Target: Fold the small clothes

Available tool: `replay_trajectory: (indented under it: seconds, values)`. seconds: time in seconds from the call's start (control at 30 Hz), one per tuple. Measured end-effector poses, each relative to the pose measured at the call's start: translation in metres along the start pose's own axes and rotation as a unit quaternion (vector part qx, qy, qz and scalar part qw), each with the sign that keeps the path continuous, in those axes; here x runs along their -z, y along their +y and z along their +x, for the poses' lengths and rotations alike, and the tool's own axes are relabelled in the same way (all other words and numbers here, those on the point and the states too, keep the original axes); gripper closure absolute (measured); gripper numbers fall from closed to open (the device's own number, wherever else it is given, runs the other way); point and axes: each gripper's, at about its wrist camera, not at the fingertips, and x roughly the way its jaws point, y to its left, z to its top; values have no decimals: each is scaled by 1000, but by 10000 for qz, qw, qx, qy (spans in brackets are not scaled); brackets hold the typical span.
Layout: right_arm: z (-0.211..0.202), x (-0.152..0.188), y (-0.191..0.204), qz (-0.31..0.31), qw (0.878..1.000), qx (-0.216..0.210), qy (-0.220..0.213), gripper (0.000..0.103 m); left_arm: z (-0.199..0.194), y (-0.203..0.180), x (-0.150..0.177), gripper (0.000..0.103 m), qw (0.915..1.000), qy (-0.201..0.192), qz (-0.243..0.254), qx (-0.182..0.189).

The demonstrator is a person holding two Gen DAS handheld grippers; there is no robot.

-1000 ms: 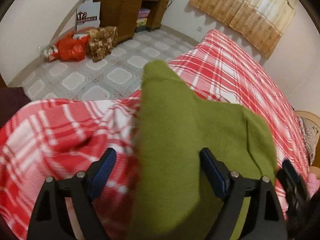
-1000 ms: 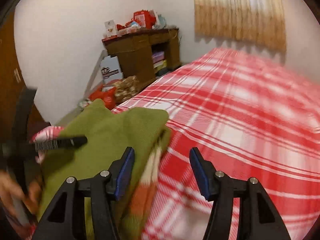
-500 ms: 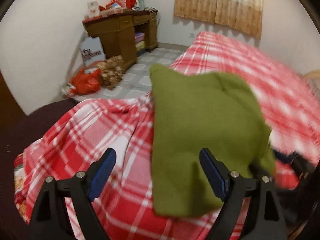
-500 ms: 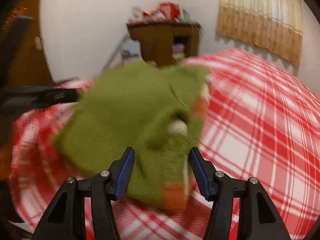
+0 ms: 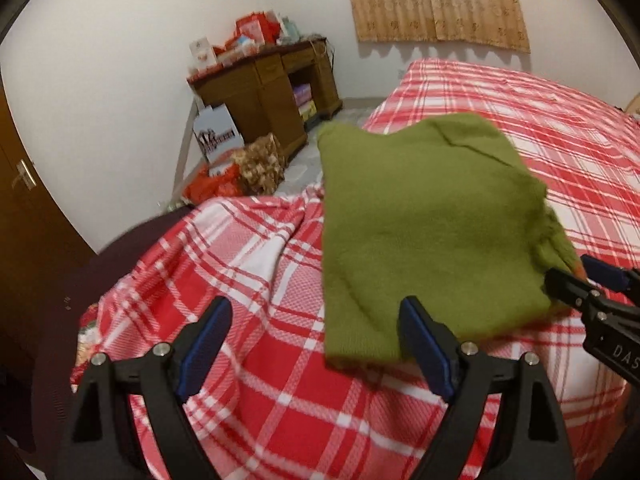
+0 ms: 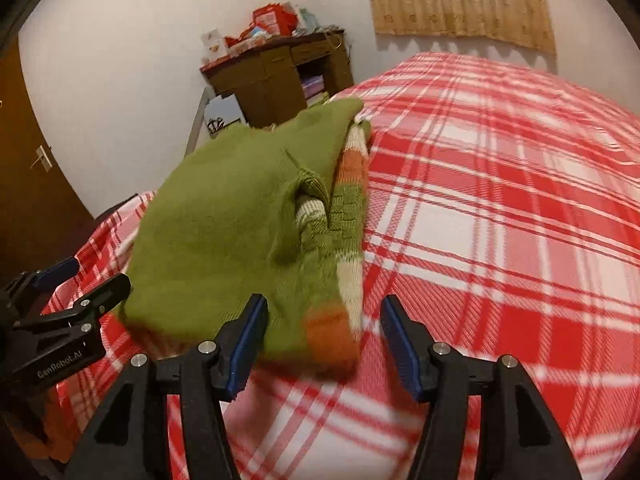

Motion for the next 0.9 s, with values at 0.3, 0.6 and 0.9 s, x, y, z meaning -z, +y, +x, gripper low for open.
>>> replay_trajectory:
  seconds: [0.3, 0.6, 0.9]
  values:
    - [-65, 14, 7, 302, 9981, 264, -478, 36, -41, 0, 13, 8, 9994, -315, -104, 115]
    - [-130, 16, 26, 181, 9949, 447, -883, 31, -94, 1, 19, 0, 9963, -815, 16, 280]
    - [-181, 14, 39, 208, 9894, 498, -1351, 30, -133, 10, 8, 0, 9920, -1106, -249, 548]
